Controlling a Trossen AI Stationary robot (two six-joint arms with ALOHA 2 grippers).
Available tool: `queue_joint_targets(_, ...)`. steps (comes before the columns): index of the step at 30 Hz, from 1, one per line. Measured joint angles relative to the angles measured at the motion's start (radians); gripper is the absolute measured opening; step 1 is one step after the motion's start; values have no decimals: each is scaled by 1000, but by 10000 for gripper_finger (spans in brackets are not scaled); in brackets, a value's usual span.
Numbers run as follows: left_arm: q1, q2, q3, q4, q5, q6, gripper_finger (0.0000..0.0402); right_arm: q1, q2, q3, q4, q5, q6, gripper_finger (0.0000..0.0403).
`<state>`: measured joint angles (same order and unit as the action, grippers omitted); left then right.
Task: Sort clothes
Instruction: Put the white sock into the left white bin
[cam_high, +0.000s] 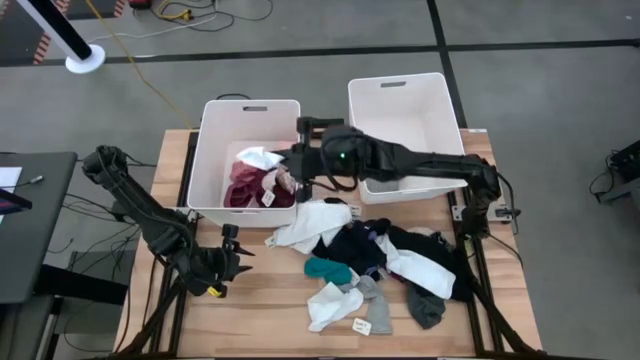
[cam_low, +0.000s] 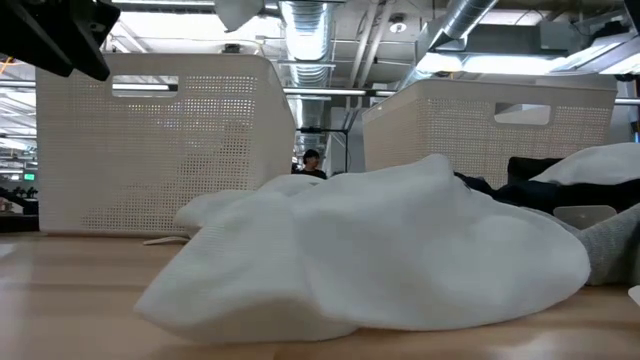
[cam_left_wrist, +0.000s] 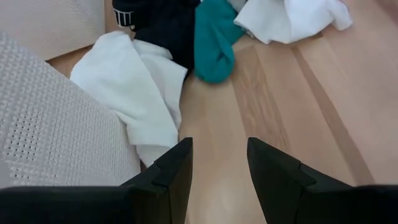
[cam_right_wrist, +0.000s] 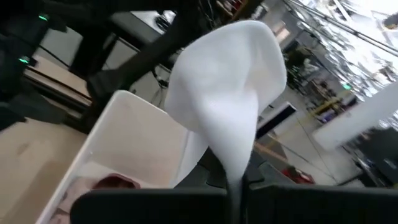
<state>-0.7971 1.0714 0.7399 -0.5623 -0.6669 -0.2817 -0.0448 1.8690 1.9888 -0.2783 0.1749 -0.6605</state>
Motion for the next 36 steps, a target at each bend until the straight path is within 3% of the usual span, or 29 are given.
queue_joint_targets(14,20,0,0,71,0,61,148,-135,0,0,31,-297,127,10)
queue_joint_targets(36,67,11,1,103,60,91,148,-234,225,1,228,-394,267,10)
